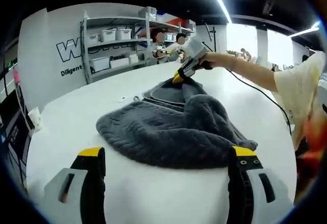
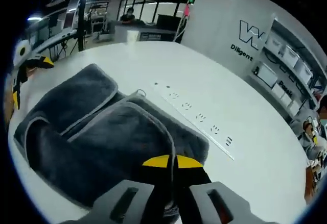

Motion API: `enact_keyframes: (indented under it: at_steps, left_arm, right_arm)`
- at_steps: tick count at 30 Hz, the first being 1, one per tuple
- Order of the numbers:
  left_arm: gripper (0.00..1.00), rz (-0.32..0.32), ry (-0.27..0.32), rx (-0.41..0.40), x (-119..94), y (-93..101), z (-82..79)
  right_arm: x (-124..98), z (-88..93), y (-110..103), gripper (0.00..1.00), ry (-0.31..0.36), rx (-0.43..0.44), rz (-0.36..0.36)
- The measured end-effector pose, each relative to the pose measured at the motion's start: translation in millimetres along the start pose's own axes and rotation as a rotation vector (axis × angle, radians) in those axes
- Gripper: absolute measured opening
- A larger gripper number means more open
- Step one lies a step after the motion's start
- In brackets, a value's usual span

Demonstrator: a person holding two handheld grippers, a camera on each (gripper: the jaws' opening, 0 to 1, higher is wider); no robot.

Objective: Open the folded towel by lifting each exposed corner and separating the folded layers until the towel lies flat within the target outline without major curled edges

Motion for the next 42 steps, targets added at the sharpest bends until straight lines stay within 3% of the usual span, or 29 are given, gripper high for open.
enact_keyframes:
  at_steps: [9, 17, 26, 27, 31, 42]
  left_arm:
    - [0.99, -0.002, -0.006, 0.003, 1, -0.7, 0.6]
    - [0.99, 0.006, -0.002, 0.004, 2, 0.2, 0.5]
    - [0.99, 0.010, -0.011, 0.007, 2, 0.5, 1.4]
    - [0.99, 0.012, -0.009, 0.008, 2, 0.8, 1.3]
    - [0.99, 0.005, -0.022, 0.018, 2, 0.4, 2.4]
    - [0.99, 0.003, -0.022, 0.002, 3, -1.4, 3.3]
  right_arm:
    - [-34, 8.2, -3, 0.00, 0.032, -0.030, 0.051]
    - [-87, 25.8, -17, 0.00, 0.090, -0.031, 0.077]
    - [-135, 45.1, -31, 0.00, 0.112, -0.057, 0.098]
    - [-146, 53.8, -39, 0.00, 0.105, -0.070, 0.101]
    - [-157, 70.3, -55, 0.00, 0.083, -0.100, 0.065]
    - [-169, 115.5, -83, 0.00, 0.040, -0.061, 0.038]
Point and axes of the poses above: the point that each gripper's makers call its tool centre point, and the gripper's own axes: x roughly forward along the fingers, y roughly to its right, z roughly out of its underside, the point moved 10 cm from there along -x, roughly backward along the fingers, and after that the axes turned 1 degree about z, right-handed, at the moved point
